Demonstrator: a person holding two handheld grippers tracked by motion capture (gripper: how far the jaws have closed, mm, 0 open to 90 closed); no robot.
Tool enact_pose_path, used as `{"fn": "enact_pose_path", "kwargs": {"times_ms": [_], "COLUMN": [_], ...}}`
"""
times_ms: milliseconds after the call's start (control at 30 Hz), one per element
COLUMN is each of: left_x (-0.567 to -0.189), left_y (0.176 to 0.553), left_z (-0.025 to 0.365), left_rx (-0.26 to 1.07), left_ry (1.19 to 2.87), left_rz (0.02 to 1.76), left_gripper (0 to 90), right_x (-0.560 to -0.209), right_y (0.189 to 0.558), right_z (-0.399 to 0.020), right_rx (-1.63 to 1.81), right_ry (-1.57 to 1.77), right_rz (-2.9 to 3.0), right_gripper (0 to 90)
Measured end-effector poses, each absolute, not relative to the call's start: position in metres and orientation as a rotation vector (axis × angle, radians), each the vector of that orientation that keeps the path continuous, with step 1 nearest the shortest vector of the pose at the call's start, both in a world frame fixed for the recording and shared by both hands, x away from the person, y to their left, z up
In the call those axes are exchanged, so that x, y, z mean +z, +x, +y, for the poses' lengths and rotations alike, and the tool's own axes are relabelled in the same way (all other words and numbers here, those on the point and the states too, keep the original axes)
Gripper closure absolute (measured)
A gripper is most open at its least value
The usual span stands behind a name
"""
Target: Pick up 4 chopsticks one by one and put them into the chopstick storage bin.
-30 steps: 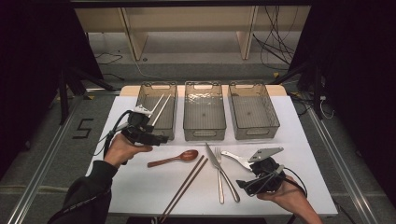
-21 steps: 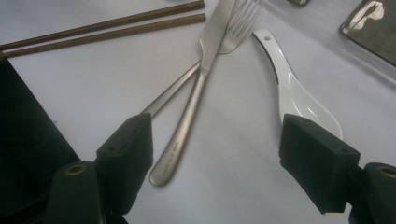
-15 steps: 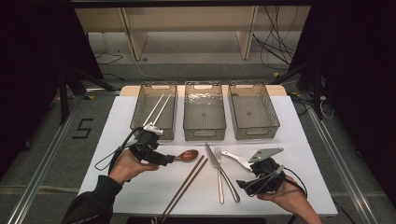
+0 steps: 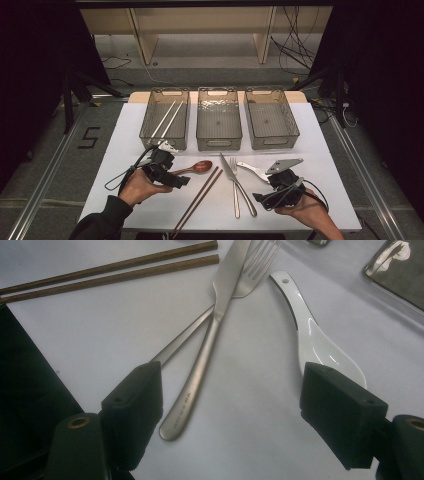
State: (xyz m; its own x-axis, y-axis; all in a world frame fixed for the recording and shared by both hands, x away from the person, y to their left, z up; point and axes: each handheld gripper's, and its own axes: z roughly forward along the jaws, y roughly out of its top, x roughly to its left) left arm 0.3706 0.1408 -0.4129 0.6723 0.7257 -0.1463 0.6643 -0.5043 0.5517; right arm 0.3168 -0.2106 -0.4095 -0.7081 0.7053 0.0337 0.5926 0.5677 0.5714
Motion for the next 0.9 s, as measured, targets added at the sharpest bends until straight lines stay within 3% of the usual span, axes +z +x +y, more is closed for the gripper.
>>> {"fn": "enact_pose_path", "kwargs": {"times_ms": [500,900], "left_x": [-0.419,-0.434], "left_y": [0.357,0.347], "left_z": [0.133,0.121], "left_rx": [0.129,0.074], "left_ry": [2.394,2.452], "left_rz": [1.054,1.057], "left_gripper": [15.8,22.6], "right_x": [-0.411,-0.410], "right_y": [0.316,0.316], "right_z": [-0.211,-0.210], "right_rx": [0.834,0.831], "right_ry": [1.089,1.083], "right_rz": [2.610,2.613], "right_gripper": [25.3,25.3]}}
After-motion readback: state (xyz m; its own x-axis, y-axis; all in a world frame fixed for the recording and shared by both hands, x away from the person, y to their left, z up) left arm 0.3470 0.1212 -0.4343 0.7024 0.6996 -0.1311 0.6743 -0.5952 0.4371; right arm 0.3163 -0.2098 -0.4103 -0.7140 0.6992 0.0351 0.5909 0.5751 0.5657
